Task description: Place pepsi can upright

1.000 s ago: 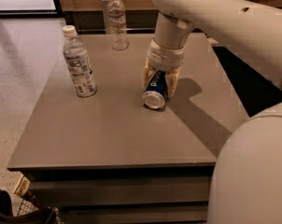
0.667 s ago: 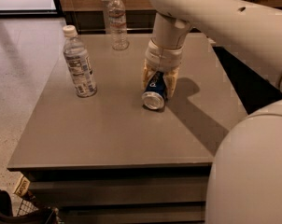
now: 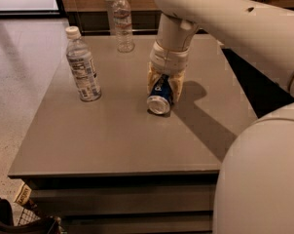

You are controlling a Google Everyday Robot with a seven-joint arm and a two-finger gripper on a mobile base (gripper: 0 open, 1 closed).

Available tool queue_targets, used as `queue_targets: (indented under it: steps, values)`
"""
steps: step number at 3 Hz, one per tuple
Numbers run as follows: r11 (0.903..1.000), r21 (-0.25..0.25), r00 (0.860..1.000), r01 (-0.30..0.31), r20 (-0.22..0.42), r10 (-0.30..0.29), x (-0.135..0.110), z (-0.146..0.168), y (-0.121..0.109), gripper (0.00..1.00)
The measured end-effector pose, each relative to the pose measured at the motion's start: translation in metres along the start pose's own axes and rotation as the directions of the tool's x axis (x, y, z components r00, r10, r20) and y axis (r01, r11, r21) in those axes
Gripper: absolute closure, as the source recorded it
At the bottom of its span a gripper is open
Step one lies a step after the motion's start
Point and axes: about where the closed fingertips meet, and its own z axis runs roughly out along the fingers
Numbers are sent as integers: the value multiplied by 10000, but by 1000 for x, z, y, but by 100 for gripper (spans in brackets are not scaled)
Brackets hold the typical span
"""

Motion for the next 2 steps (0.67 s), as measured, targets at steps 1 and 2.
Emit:
queue_targets:
  steps: [1, 2]
  values:
    - [9999, -87, 9993, 67, 373, -63, -13, -13, 1, 100]
    - [9996, -273, 9928, 102, 1197, -69, -31, -44, -4, 100]
